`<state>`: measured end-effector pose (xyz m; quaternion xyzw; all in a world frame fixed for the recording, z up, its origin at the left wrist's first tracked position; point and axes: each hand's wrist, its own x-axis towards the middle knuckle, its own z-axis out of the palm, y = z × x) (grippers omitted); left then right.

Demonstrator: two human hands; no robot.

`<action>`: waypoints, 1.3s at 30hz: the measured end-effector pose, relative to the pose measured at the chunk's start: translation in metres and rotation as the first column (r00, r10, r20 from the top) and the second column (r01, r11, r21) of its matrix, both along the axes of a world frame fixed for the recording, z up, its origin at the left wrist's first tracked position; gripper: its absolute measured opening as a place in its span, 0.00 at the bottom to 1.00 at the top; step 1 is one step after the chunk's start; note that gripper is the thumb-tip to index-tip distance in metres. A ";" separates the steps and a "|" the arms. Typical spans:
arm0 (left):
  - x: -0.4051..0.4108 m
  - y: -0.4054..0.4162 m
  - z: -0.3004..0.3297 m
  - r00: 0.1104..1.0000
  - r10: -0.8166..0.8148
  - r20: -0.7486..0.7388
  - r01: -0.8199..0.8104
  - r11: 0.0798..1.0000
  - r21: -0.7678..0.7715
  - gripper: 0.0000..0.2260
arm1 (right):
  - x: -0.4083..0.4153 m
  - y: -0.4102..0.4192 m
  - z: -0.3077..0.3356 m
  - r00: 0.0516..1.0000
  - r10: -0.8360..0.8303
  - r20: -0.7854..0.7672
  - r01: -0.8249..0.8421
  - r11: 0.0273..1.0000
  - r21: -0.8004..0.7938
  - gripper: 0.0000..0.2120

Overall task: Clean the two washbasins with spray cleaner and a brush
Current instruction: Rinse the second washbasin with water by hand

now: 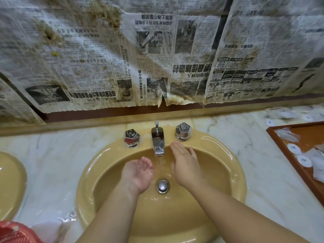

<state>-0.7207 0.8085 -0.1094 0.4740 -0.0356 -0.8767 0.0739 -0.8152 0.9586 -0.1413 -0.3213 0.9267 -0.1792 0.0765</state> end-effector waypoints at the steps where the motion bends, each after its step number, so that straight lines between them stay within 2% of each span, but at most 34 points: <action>1: -0.002 -0.005 0.007 1.000 0.026 -0.001 -0.026 0.999 -0.042 0.10 | 0.004 -0.002 0.003 1.000 -0.009 -0.008 0.009 1.000 -0.007 0.33; 4: -0.030 -0.014 0.048 0.995 -0.053 -0.090 0.034 0.977 -0.210 0.10 | 0.007 -0.005 0.007 0.989 -0.109 -0.097 0.099 0.989 -0.107 0.29; 7: -0.077 0.006 0.097 0.954 -0.252 -0.161 0.161 0.886 -0.435 0.11 | -0.011 -0.010 0.014 0.942 -0.232 -0.242 0.181 0.959 -0.216 0.29; 9: -0.103 0.030 0.107 0.898 -0.435 -0.068 0.308 0.733 -0.607 0.11 | -0.034 -0.019 0.025 0.965 -0.193 -0.178 0.167 0.974 -0.153 0.31; 11: -0.114 0.048 0.100 0.835 -0.539 0.113 0.442 0.534 -0.721 0.11 | -0.054 -0.024 0.028 0.989 -0.133 -0.070 0.130 0.990 -0.053 0.34; 13: -0.108 0.047 0.089 0.835 -0.465 0.294 0.464 0.308 -0.831 0.13 | -0.053 -0.019 0.022 0.984 -0.157 -0.080 0.157 0.988 -0.012 0.38; 14: -0.101 0.039 0.085 0.866 -0.382 0.324 0.433 0.246 -0.867 0.14 | -0.045 -0.013 0.017 0.979 -0.171 -0.115 0.173 0.985 0.005 0.40; 16: -0.081 0.019 0.074 0.926 -0.187 0.329 0.360 0.166 -0.918 0.15 | -0.026 -0.003 0.008 0.975 -0.151 -0.165 0.161 0.986 0.053 0.43; 17: -0.069 0.010 0.066 0.946 -0.093 0.311 0.323 0.164 -0.932 0.14 | -0.024 -0.001 0.008 0.977 -0.117 -0.176 0.130 0.989 0.066 0.44; 19: -0.050 0.001 0.044 0.961 0.027 0.275 0.257 0.278 -0.926 0.12 | -0.043 -0.005 0.013 0.985 -0.044 -0.167 0.054 0.997 0.059 0.43; 22: -0.036 0.013 0.010 0.947 -0.009 0.321 0.272 0.555 -0.787 0.10 | -0.064 -0.007 0.020 0.989 0.019 -0.147 -0.004 0.995 0.098 0.41; 24: -0.035 0.023 -0.005 0.955 -0.120 0.272 0.256 0.797 -0.548 0.10 | -0.049 0.002 0.016 0.990 0.017 -0.138 0.000 0.993 0.117 0.40; 25: -0.034 0.027 -0.010 0.967 -0.177 0.184 0.236 0.894 -0.381 0.10 | -0.035 0.009 0.011 0.992 0.018 -0.121 -0.003 0.993 0.120 0.39; 26: -0.032 0.028 -0.013 0.972 -0.213 0.096 0.230 0.944 -0.237 0.13 | -0.019 0.015 0.006 0.995 0.025 -0.100 -0.014 0.993 0.115 0.37; 28: -0.028 0.029 -0.016 0.967 -0.253 0.000 0.251 0.961 -0.116 0.15 | 0.005 0.027 -0.006 0.999 0.017 -0.047 -0.013 0.996 0.087 0.35; 30: -0.023 0.028 -0.018 0.965 -0.263 -0.001 0.262 0.962 -0.078 0.14 | 0.015 0.035 -0.013 1.000 -0.015 -0.011 0.016 0.998 0.058 0.33; 34: -0.008 0.012 -0.016 0.991 -0.130 0.017 0.130 0.990 -0.054 0.08 | 0.016 0.037 -0.006 0.998 -0.007 -0.059 0.009 0.999 0.042 0.31; 36: -0.006 0.006 0.002 0.999 -0.054 -0.012 0.052 0.993 -0.108 0.08 | 0.012 0.035 -0.001 0.996 0.033 -0.083 -0.024 0.995 0.097 0.33; 39: -0.016 0.003 0.046 1.000 -0.016 -0.015 0.010 0.947 -0.320 0.07 | 0.001 0.027 0.008 0.991 0.062 -0.122 -0.044 0.989 0.145 0.37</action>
